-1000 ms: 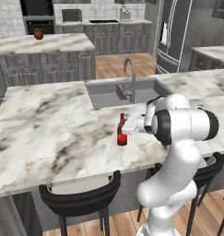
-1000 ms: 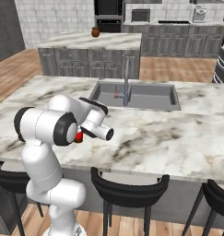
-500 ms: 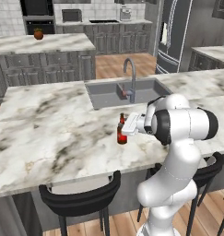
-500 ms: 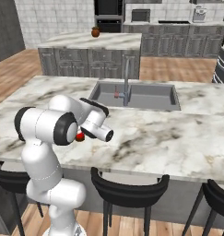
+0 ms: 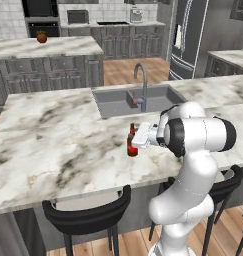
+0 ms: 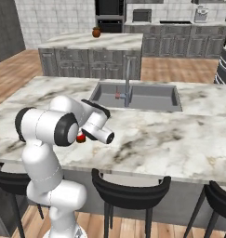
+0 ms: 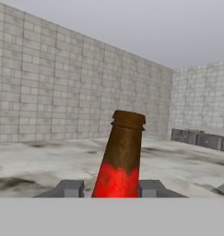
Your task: Get the candle and the beer from the cabinet and move them to the dining counter.
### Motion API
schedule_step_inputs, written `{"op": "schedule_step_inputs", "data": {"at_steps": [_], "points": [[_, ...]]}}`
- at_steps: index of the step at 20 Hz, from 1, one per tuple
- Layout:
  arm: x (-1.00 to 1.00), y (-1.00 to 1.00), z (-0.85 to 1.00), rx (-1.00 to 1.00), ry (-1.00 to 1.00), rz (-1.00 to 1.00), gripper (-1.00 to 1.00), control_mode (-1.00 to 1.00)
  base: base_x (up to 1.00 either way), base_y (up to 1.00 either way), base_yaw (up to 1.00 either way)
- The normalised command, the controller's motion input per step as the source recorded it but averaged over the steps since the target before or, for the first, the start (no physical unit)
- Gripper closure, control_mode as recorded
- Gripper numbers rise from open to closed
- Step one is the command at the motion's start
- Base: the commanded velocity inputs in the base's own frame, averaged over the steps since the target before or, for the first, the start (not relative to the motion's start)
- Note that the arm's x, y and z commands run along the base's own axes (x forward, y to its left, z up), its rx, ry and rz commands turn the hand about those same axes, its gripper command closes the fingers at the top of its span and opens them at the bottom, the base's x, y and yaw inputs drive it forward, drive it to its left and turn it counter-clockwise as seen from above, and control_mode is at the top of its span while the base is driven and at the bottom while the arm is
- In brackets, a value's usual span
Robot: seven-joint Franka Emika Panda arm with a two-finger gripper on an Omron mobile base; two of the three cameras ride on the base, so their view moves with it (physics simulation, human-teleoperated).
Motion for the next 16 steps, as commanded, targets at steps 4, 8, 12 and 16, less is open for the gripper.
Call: {"op": "schedule_step_inputs", "data": {"at_steps": [4, 8, 12, 16], "points": [[0.00, 0.00, 0.00, 0.00, 0.00, 0.00, -1.00, -1.00, 0.00, 0.00, 0.00], [0.00, 0.00, 0.00, 0.00, 0.00, 0.00, -1.00, -1.00, 0.00, 0.00, 0.00], [0.00, 0.00, 0.22, 0.00, 0.00, 0.00, -1.00, -1.00, 0.00, 0.00, 0.00], [0.00, 0.00, 0.57, -0.02, 0.00, 0.00, -1.00, -1.00, 0.00, 0.00, 0.00]]}}
